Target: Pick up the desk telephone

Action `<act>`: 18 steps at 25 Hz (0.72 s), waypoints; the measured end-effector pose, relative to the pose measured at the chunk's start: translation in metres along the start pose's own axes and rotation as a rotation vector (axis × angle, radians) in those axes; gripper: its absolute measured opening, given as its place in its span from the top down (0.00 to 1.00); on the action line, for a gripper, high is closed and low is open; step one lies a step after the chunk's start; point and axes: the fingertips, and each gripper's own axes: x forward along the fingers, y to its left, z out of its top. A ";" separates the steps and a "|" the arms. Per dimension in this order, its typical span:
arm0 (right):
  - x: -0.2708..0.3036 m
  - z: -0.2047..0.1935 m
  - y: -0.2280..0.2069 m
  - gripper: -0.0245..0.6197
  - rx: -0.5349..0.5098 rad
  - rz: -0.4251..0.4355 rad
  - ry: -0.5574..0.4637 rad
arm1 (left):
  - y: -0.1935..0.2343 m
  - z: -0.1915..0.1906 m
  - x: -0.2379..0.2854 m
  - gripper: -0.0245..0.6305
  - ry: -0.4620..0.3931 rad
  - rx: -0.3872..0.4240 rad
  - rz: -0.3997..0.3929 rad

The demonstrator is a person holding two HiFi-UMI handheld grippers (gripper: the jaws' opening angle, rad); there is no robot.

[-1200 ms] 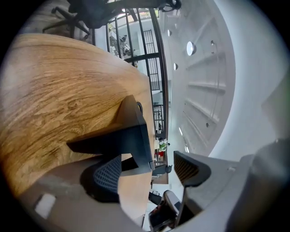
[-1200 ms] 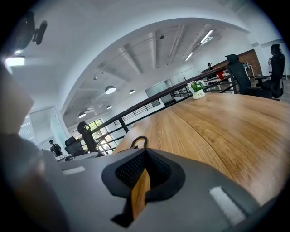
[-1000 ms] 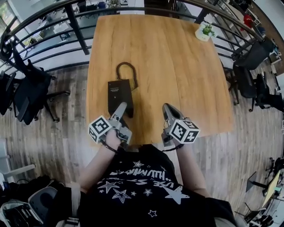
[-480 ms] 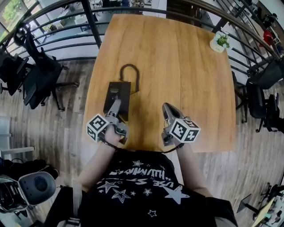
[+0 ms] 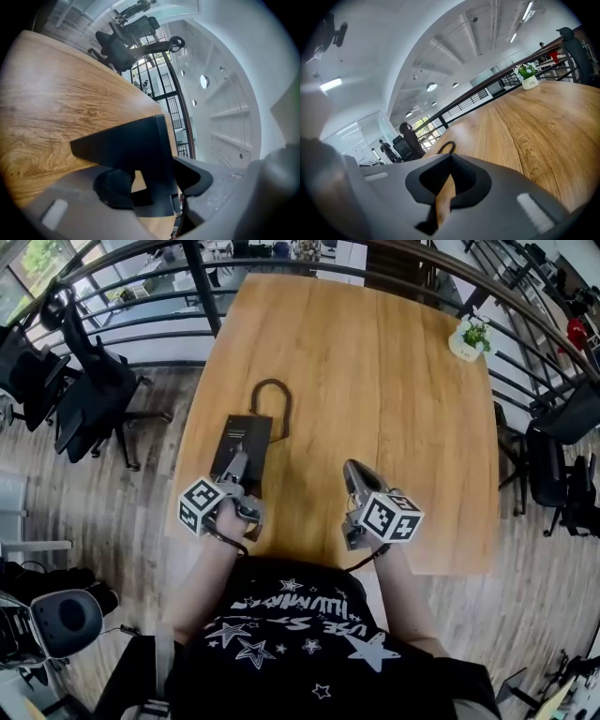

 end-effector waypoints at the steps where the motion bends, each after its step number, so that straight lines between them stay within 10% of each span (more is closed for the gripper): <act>1: -0.001 0.000 -0.002 0.96 0.004 0.001 0.001 | 0.002 0.000 0.000 0.59 0.000 0.006 0.009; 18: -0.006 -0.002 -0.009 0.96 0.000 0.015 0.018 | -0.004 -0.004 -0.002 0.65 0.004 0.020 -0.043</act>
